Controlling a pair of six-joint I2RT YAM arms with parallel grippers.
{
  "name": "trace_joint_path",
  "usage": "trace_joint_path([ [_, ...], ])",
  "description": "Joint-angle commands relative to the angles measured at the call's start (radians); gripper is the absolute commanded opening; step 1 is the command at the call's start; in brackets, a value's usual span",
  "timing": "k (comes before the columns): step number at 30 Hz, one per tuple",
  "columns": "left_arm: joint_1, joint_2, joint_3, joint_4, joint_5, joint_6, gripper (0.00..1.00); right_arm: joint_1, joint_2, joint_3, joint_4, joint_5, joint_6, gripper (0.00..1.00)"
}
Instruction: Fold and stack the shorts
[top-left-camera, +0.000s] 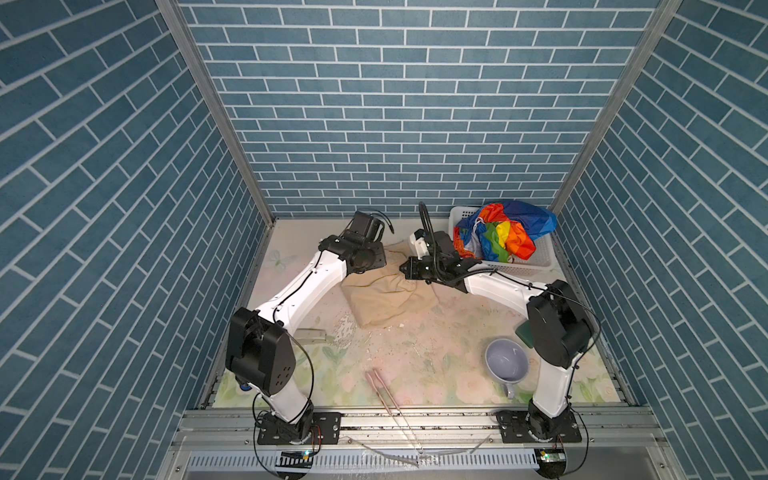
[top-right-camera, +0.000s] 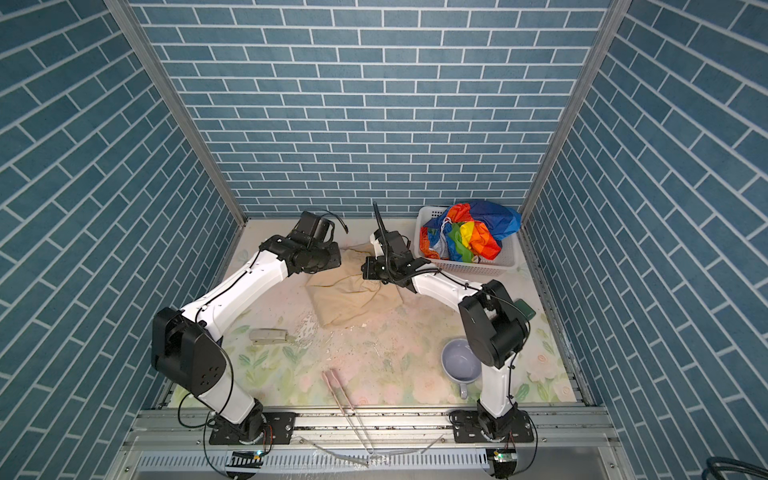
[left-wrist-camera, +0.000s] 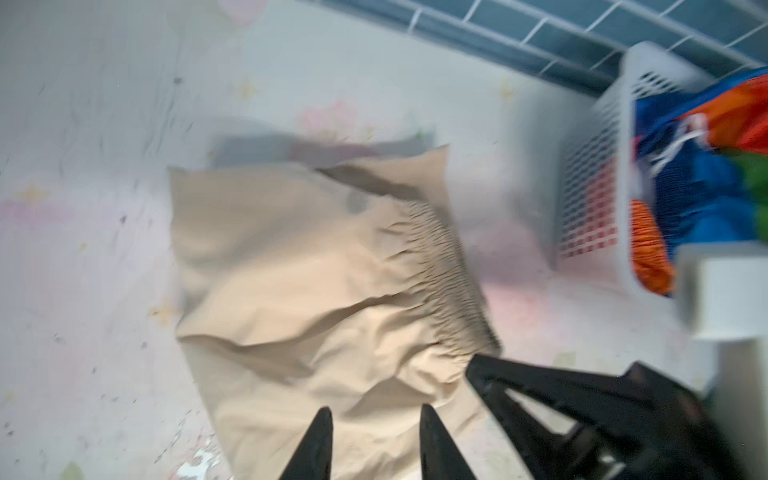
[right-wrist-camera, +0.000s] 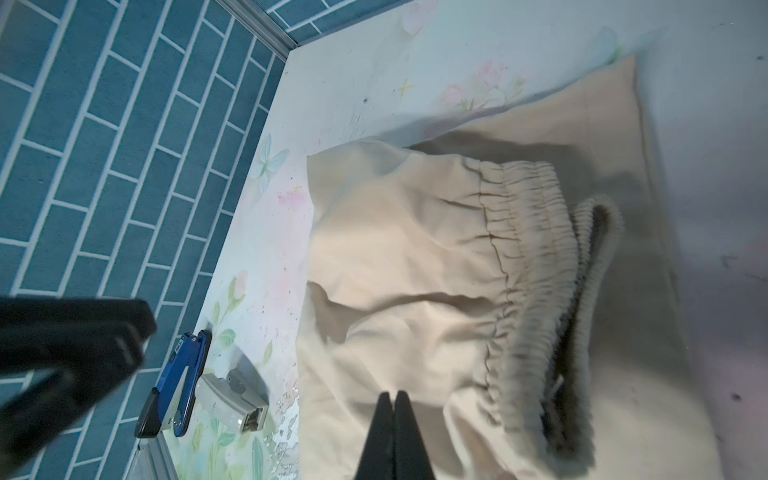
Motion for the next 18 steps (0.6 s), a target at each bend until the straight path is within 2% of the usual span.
trace_joint_path([
  [1, 0.037, -0.045, -0.061, 0.045, 0.023, -0.012, 0.45, -0.013, 0.078, 0.072, -0.011, -0.03, 0.031, 0.0],
  [3, 0.046, -0.044, -0.082, 0.057, 0.032, -0.007, 0.56, -0.028, 0.111, 0.076, -0.002, -0.026, 0.047, 0.0],
  [5, 0.049, -0.031, -0.088, 0.074, 0.034, 0.001, 0.61, -0.043, 0.13, 0.06, 0.002, -0.004, 0.05, 0.0],
  [9, 0.055, 0.047, -0.071, 0.119, 0.036, 0.011, 0.62, -0.068, 0.148, 0.0, -0.002, 0.034, 0.052, 0.0],
  [14, 0.058, 0.186, -0.011, 0.18, 0.089, 0.006, 0.62, -0.086, 0.148, -0.082, 0.0, 0.105, 0.046, 0.0],
  [18, 0.059, 0.267, 0.033, 0.203, 0.054, 0.007, 0.64, -0.104, 0.155, -0.121, 0.019, 0.115, 0.05, 0.0],
])
